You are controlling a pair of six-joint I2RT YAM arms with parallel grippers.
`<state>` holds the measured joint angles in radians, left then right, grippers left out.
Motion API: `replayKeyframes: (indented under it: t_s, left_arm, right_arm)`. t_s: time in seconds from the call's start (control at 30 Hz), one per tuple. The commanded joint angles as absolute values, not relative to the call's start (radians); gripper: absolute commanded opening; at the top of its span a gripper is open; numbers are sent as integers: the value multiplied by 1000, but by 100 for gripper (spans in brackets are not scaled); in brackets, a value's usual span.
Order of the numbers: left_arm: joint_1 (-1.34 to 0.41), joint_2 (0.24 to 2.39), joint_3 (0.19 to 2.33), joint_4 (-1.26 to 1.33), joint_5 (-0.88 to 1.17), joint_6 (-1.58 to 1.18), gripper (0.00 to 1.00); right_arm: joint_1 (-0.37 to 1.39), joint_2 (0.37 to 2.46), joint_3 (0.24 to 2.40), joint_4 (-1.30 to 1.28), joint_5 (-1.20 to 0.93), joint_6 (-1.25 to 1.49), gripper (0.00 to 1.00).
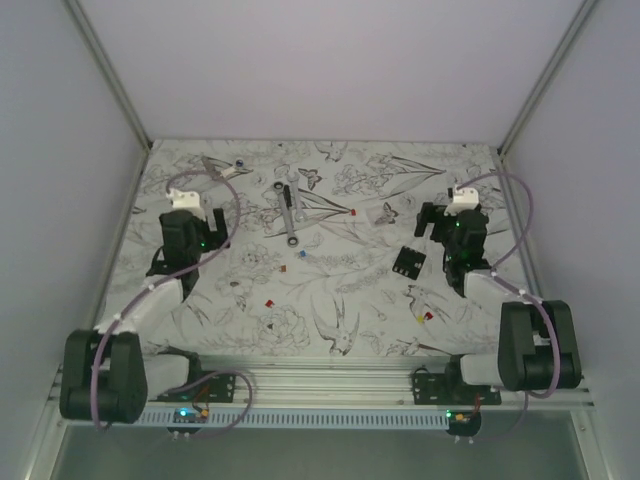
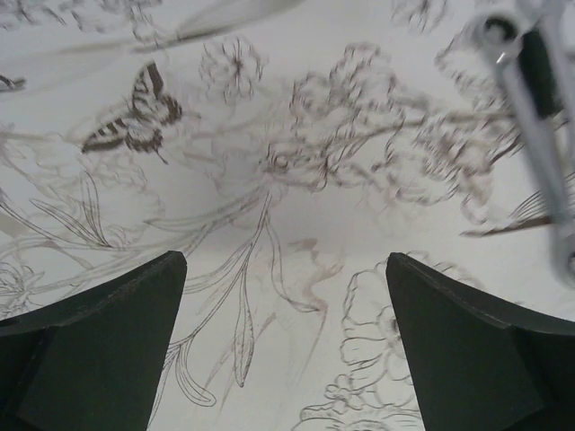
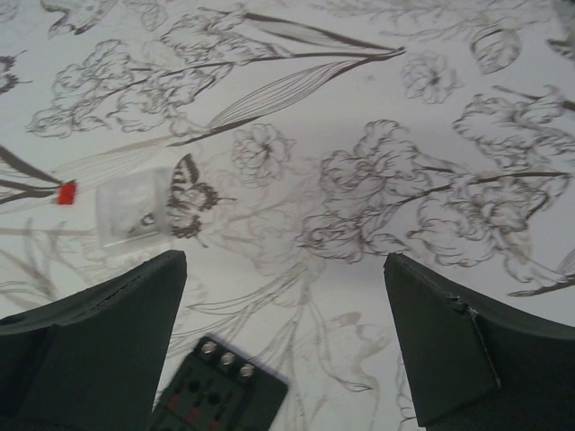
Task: Snap on the fuse box
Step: Move the fuse box base at the center of the board.
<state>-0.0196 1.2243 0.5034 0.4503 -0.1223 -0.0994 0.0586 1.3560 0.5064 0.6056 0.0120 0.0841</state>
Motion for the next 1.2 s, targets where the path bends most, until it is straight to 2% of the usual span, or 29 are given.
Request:
replayKeyframes:
  t_s: [0.0,0.1,0.3,0.47,0.7,0.93,1.17]
  left_arm:
    - [-15,1110,591,131,-125,-258,100]
    - [-15,1055,604,28,-72,-355,100]
    - [-15,955,543,-6,62,-527,100]
    - [-18,935,515,-19,175,-591,100]
    - [-30,928,508,-47,236,-605,100]
    - [-48,930,512,-61,264,-605,100]
    - [-69,932,527,-72,276,-612,100]
  right_arm:
    - [110,1341,600,307,23,181,96]
    - [158,1323,626,197,52,234,95]
    - [264,1318,670,13,132,320,93]
    - [310,1378,679,-12,218,361,92]
    - [325,1486,716,11,227,367,80]
    - [381,1553,767,-25,188,355,63]
    - [480,1560,779,-52,185,373,60]
